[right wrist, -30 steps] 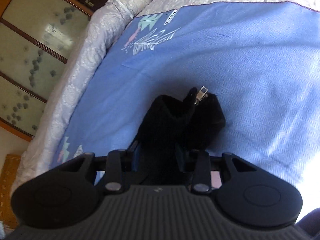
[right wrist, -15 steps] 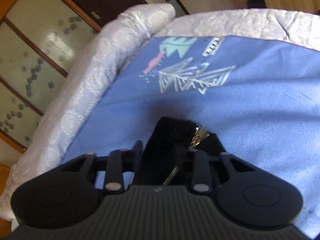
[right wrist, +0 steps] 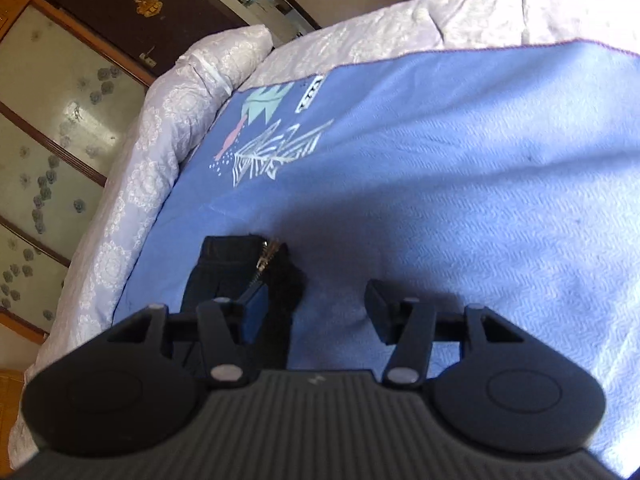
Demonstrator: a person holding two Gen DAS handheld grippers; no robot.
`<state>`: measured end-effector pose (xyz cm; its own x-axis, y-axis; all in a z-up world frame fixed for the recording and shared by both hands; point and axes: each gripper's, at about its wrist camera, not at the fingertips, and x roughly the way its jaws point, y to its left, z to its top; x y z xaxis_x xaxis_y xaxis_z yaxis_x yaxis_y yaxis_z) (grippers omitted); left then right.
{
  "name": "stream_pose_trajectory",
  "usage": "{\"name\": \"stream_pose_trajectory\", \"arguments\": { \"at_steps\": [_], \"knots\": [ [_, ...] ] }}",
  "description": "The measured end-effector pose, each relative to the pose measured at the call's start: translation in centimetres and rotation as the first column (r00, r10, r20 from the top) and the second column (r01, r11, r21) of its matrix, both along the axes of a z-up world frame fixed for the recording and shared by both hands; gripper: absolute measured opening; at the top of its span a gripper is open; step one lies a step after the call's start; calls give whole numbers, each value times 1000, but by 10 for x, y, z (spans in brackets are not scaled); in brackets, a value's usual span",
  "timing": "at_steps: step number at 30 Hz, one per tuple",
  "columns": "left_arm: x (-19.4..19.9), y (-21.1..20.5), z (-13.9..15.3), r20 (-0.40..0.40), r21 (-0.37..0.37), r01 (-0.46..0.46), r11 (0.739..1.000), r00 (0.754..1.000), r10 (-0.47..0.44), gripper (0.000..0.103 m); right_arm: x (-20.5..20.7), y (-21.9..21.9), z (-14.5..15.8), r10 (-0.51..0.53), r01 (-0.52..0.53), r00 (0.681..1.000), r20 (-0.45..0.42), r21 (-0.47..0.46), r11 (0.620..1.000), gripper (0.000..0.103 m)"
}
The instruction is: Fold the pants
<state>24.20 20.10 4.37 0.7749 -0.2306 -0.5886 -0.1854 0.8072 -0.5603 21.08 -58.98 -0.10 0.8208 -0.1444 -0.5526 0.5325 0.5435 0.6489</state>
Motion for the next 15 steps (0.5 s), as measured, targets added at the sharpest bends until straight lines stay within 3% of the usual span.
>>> {"name": "stream_pose_trajectory", "arguments": {
  "at_steps": [3, 4, 5, 6, 11, 13, 15],
  "knots": [
    [-30, 7, -13, -17, -21, -20, 1000, 1000, 20, 37, 21, 11, 1, 50, -50, 999, -1, -19, 999, 53],
    [-37, 8, -19, -26, -18, -27, 999, 999, 27, 37, 30, 14, -1, 78, -78, 997, -5, 3, 997, 41],
    [-40, 7, -26, -45, -9, -29, 1000, 999, 29, 37, 36, 19, -2, 83, -83, 996, -37, -5, 997, 15],
    [-42, 7, -33, -65, 1, -30, 1000, 997, 30, 36, 40, 23, -1, 64, -67, 995, -80, -43, 997, 9],
    [-38, -3, -44, -14, 98, -40, 994, 999, 41, 33, 17, 9, 14, -126, 118, 991, -35, -180, 977, 8],
    [-34, -17, -42, 1, 188, -26, 982, 1000, 27, 37, 15, -3, 5, -157, 142, 983, -98, -148, 979, 10],
    [-32, -29, -37, -8, 249, -3, 968, 1000, 5, 46, 7, -8, 1, -141, 130, 985, -100, -104, 986, 13]
  ]
}}
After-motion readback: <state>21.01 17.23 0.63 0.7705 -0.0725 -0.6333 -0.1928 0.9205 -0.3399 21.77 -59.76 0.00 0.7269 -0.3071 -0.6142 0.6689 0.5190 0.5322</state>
